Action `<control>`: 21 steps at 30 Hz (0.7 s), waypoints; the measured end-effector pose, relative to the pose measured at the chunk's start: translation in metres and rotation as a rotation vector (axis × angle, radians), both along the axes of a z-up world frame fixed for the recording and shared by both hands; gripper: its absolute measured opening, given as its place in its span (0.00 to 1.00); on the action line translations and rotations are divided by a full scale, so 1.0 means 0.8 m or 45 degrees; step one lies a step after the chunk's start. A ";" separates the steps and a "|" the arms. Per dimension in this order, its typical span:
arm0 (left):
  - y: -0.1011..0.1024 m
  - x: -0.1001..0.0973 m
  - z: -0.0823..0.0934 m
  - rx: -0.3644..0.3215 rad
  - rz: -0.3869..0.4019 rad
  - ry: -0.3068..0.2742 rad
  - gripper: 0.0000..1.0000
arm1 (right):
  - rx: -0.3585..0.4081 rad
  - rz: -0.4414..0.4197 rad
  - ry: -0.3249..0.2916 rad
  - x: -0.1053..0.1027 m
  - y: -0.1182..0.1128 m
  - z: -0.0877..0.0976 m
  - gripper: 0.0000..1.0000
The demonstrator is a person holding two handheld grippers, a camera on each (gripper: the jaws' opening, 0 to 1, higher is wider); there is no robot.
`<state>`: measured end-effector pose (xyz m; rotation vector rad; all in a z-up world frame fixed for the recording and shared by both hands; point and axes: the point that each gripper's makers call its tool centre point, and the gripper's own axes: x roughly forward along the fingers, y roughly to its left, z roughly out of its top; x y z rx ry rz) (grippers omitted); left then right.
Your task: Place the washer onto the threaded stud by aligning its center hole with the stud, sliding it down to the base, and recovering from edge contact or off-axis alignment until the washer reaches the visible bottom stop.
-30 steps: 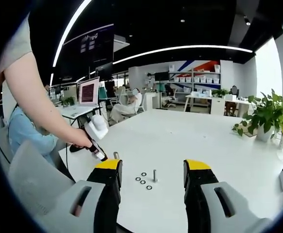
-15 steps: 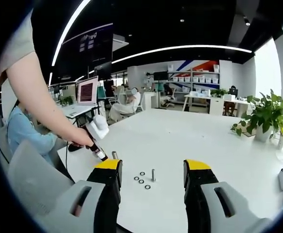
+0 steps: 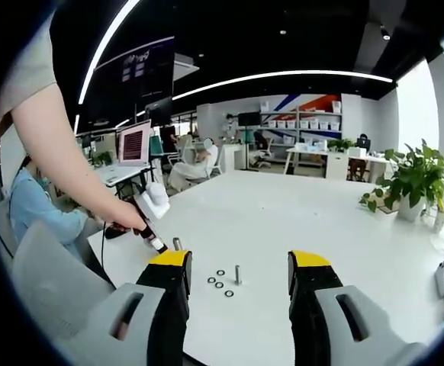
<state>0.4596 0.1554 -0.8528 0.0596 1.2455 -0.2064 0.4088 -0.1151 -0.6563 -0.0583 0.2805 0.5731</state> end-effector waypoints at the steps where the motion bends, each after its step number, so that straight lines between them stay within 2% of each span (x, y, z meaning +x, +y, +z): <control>1: -0.001 0.000 0.000 0.000 -0.005 0.002 0.21 | 0.000 0.000 0.001 0.000 0.000 0.000 0.53; 12: -0.004 0.000 -0.001 -0.024 0.014 0.028 0.23 | 0.008 -0.002 -0.004 0.001 -0.001 0.002 0.53; 21: -0.002 0.001 -0.003 0.013 -0.005 0.046 0.22 | 0.016 -0.001 -0.001 0.000 -0.001 0.002 0.53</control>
